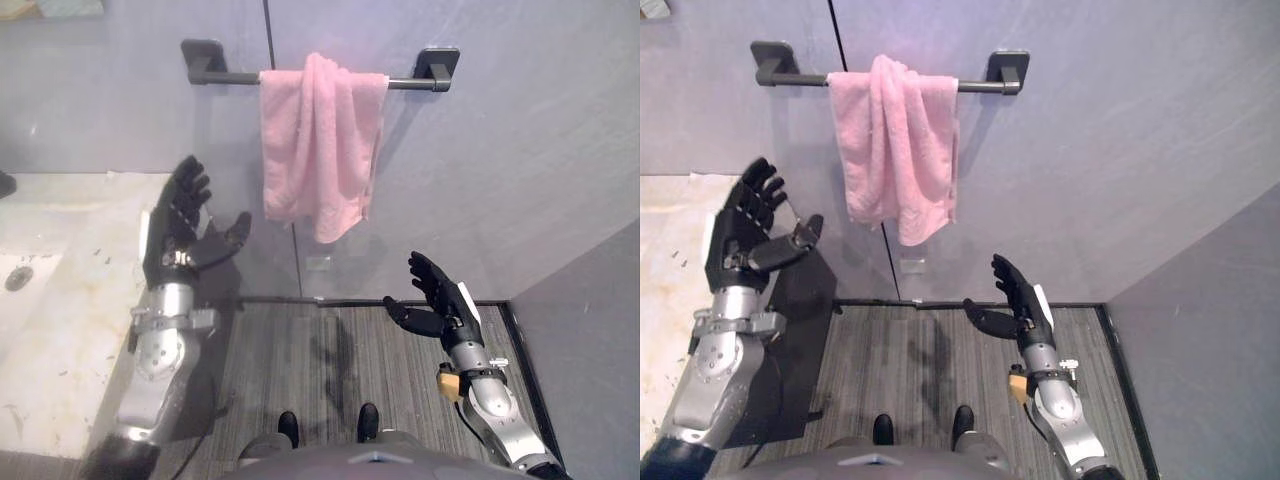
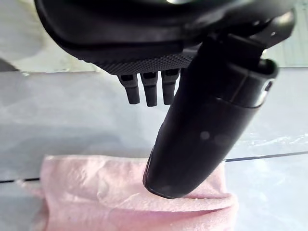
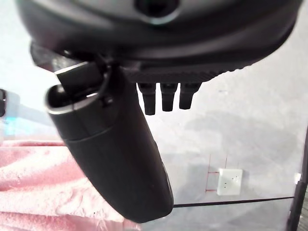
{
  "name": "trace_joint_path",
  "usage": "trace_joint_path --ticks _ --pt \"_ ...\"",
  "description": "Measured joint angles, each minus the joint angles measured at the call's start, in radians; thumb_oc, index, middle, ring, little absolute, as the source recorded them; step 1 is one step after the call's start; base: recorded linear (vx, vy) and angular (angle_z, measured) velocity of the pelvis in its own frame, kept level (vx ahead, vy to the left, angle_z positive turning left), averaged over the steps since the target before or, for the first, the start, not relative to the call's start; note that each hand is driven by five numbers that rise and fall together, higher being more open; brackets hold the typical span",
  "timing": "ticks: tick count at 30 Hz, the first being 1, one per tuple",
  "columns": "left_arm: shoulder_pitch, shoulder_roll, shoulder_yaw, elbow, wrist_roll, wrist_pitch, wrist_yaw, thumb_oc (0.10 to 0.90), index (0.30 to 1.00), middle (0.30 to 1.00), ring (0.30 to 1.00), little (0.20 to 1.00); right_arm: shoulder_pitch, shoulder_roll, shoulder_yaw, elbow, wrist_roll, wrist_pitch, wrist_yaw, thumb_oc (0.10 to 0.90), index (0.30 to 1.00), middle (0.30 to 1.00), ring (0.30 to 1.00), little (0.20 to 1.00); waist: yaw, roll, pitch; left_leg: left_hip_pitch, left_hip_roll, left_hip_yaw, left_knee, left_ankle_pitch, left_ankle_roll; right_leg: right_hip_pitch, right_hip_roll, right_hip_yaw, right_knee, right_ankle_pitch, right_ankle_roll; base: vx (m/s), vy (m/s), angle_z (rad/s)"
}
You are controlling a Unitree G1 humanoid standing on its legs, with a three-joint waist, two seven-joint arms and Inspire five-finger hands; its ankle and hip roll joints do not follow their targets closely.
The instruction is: Organize the bathroom.
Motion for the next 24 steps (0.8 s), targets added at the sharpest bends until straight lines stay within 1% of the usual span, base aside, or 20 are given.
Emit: trace_joint_path --ticks 4,7,8,9,11,13,15,19,22,24 --pt "-0.073 0.026 0.003 -0.001 -0.003 0.013 -0.004 0.800 0.900 0.900 0.900 0.900 -0.003 0.000 0.015 -0.001 0.000 0.029 0.034 0.800 0.900 0.900 0.900 0.900 -0.027 0.004 -0.015 0.001 -0.002 0.009 0.000 0.000 0.000 -0.003 -0.001 0.008 0.000 0.002 -0.002 0.07 0.033 -0.06" --pt "-0.110 0.048 0.001 0.011 -0.015 0.056 -0.059 0.800 0.900 0.900 0.900 0.900 -0.005 0.000 0.017 -0.002 0.000 0.051 0.062 0.800 0.900 0.900 0.900 0.900 -0.051 0.017 -0.025 0.003 -0.003 0.028 0.001 -0.003 0.001 -0.011 -0.001 0.028 0.000 0.004 0.000 0.08 0.041 -0.17" --pt "-0.120 0.048 0.000 0.022 -0.017 0.065 -0.072 0.800 0.900 0.900 0.900 0.900 -0.004 0.000 0.017 -0.002 0.000 0.054 0.069 0.800 0.900 0.900 0.900 0.900 -0.059 0.021 -0.027 0.004 -0.003 0.030 0.001 -0.003 0.001 -0.011 -0.002 0.029 0.001 0.004 0.000 0.11 0.054 -0.14" --pt "-0.135 0.050 0.000 0.048 -0.034 0.075 -0.084 0.800 0.900 0.900 0.900 0.900 -0.005 0.000 0.018 -0.002 0.000 0.060 0.081 0.800 0.900 0.900 0.900 0.900 -0.077 0.027 -0.031 0.006 -0.003 0.036 0.001 -0.004 0.002 -0.011 -0.001 0.033 0.000 0.004 0.000 0.07 0.033 -0.10" --pt "-0.169 0.053 0.000 0.115 -0.043 0.079 -0.086 0.800 0.900 0.900 0.900 0.900 -0.005 -0.001 0.018 -0.002 0.000 0.064 0.097 0.800 0.900 0.900 0.900 0.900 -0.090 0.033 -0.034 0.014 -0.001 0.051 0.001 -0.005 0.002 -0.011 0.001 0.046 0.000 0.004 0.000 0.08 0.040 -0.21" --pt "-0.187 0.064 0.000 0.163 -0.044 0.085 -0.082 0.800 0.900 0.900 0.900 0.900 -0.005 -0.002 0.019 -0.001 0.000 0.068 0.110 0.800 0.900 0.900 0.900 0.900 -0.100 0.036 -0.036 0.020 0.002 0.062 0.000 -0.009 0.001 -0.010 0.005 0.055 0.000 0.004 0.000 0.09 0.037 -0.22" --pt "-0.218 0.077 0.000 0.250 -0.041 0.093 -0.067 0.800 0.900 0.900 0.900 0.900 -0.004 -0.013 0.020 -0.001 0.000 0.075 0.132 0.800 0.900 0.900 0.900 0.900 -0.116 0.043 -0.040 0.024 0.005 0.075 -0.002 -0.011 0.000 -0.012 0.009 0.067 -0.001 0.003 0.001 0.09 0.032 -0.16" --pt "-0.220 0.085 0.002 0.341 -0.041 0.094 -0.025 0.800 0.900 0.900 0.900 0.900 -0.003 -0.046 0.019 0.000 0.001 0.076 0.161 0.800 0.900 0.900 0.900 0.900 -0.134 0.057 -0.049 0.034 0.009 0.086 -0.004 -0.019 -0.003 -0.008 0.014 0.082 -0.001 0.003 0.001 0.07 0.020 -0.12" --pt "-0.221 0.085 0.001 0.353 -0.040 0.095 -0.007 0.800 0.900 0.900 0.900 0.900 -0.003 -0.061 0.019 0.000 0.001 0.076 0.172 0.800 0.900 0.900 0.900 0.900 -0.137 0.062 -0.052 0.035 0.009 0.092 -0.003 -0.019 -0.002 -0.010 0.015 0.086 -0.001 0.004 0.000 0.06 0.017 -0.05" --pt "-0.221 0.085 0.001 0.361 -0.040 0.095 -0.003 0.748 0.822 0.822 0.822 0.822 -0.003 -0.065 0.019 0.000 0.001 0.076 0.178 0.800 0.900 0.900 0.900 0.900 -0.137 0.064 -0.054 0.035 0.009 0.094 -0.002 -0.019 -0.002 -0.010 0.015 0.087 -0.001 0.004 0.000 0.03 0.008 -0.03"
